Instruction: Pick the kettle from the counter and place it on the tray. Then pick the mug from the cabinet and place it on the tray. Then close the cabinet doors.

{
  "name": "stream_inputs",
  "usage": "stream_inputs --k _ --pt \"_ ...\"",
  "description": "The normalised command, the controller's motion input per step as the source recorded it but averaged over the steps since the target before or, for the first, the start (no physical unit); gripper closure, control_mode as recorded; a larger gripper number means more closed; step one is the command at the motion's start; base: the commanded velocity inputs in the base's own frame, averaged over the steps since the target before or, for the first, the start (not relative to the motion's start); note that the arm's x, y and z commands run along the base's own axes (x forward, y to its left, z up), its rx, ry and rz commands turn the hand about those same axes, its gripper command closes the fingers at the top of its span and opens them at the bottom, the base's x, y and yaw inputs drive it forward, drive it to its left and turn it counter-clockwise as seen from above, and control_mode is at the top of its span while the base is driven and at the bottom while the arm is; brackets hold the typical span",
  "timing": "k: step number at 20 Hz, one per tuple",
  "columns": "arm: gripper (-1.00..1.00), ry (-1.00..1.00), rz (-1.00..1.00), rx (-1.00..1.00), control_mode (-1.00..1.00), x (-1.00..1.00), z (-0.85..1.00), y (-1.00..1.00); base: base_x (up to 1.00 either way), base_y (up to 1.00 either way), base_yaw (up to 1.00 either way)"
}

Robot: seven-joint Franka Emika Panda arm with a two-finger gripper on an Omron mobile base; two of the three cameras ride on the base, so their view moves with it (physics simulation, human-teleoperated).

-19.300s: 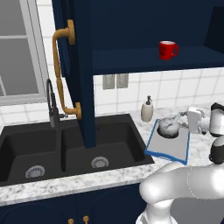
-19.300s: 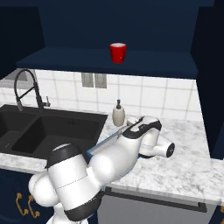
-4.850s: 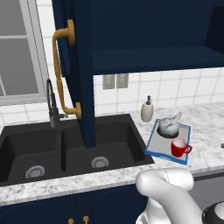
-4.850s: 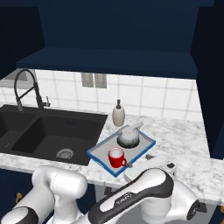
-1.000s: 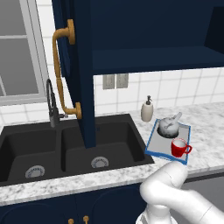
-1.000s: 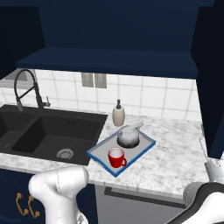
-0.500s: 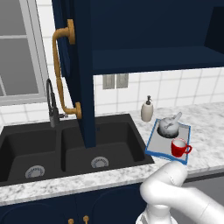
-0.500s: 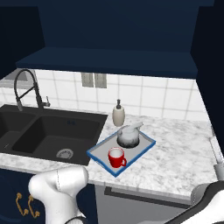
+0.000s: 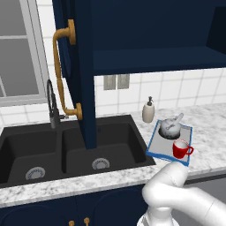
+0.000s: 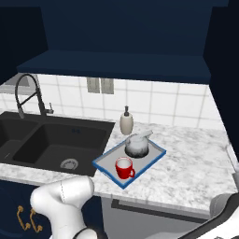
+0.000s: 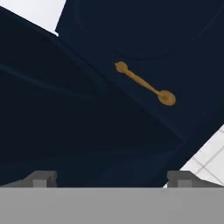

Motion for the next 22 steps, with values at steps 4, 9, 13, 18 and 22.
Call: stream_inputs --k 4,9,13,18,22 --pt "-1.0 -0.1 0.0 0.0 -1.0 0.1 1.0 0.84 0.0 0.0 0.0" --pt "-1.0 -0.03 -0.1 -0.07 -1.0 0.0 1.0 0.99 0.0 0.0 0.0" --pt "-1.0 0.1 -0.18 -0.16 -1.0 0.0 1.0 0.76 0.0 0.0 0.0" --pt "-1.0 0.09 -0.19 -0.16 -1.0 0.0 1.0 0.59 0.0 0.0 0.0" --pt "-1.0 -0.01 -0.23 -0.11 -1.0 -0.02 1.0 0.44 0.0 0.0 0.0"
